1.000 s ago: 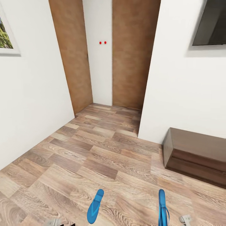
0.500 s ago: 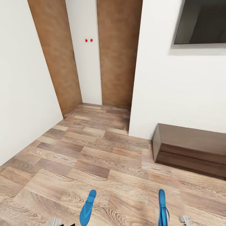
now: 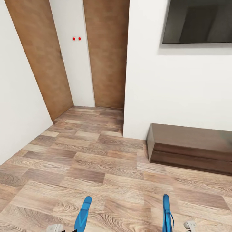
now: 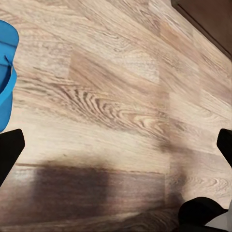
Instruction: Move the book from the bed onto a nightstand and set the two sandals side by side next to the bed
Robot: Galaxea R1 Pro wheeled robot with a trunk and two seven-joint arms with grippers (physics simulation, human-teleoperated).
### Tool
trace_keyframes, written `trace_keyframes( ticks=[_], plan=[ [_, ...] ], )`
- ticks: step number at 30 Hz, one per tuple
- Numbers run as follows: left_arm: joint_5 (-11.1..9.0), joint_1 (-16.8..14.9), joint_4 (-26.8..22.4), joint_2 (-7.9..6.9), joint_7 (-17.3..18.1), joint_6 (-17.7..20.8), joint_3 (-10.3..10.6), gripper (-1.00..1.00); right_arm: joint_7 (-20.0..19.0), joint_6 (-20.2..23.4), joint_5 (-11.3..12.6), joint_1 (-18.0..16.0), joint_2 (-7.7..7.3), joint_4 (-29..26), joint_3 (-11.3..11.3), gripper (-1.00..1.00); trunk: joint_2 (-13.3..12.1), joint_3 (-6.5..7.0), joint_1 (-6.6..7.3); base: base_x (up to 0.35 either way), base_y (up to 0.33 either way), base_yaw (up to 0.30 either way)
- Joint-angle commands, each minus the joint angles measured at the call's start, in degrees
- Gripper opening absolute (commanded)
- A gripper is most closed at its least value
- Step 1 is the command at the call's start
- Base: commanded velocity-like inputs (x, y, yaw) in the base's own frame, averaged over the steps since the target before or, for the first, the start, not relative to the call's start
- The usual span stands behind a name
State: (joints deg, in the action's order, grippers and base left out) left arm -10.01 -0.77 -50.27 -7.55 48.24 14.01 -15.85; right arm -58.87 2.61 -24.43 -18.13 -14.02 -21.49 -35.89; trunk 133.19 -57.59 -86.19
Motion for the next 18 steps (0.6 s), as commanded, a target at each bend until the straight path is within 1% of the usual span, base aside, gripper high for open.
trace_keyframes(
  ticks=[1,18],
  plan=[
    [-0.45,-0.02,0.0,0.01,0.18,0.58,-0.06,1.0,-0.36,0.28,-0.34,-0.06,0.05,-0.04,-0.49,-1.0,0.02,-0.07,0.01,0.0,0.0,-0.082],
    [-0.45,-0.02,0.0,-0.01,0.18,0.58,-0.14,1.0,-0.37,0.3,-0.11,-0.06,0.05,-0.05,-0.49,-1.0,0.02,-0.11,0.01,0.0,0.0,-0.009]
  ],
)
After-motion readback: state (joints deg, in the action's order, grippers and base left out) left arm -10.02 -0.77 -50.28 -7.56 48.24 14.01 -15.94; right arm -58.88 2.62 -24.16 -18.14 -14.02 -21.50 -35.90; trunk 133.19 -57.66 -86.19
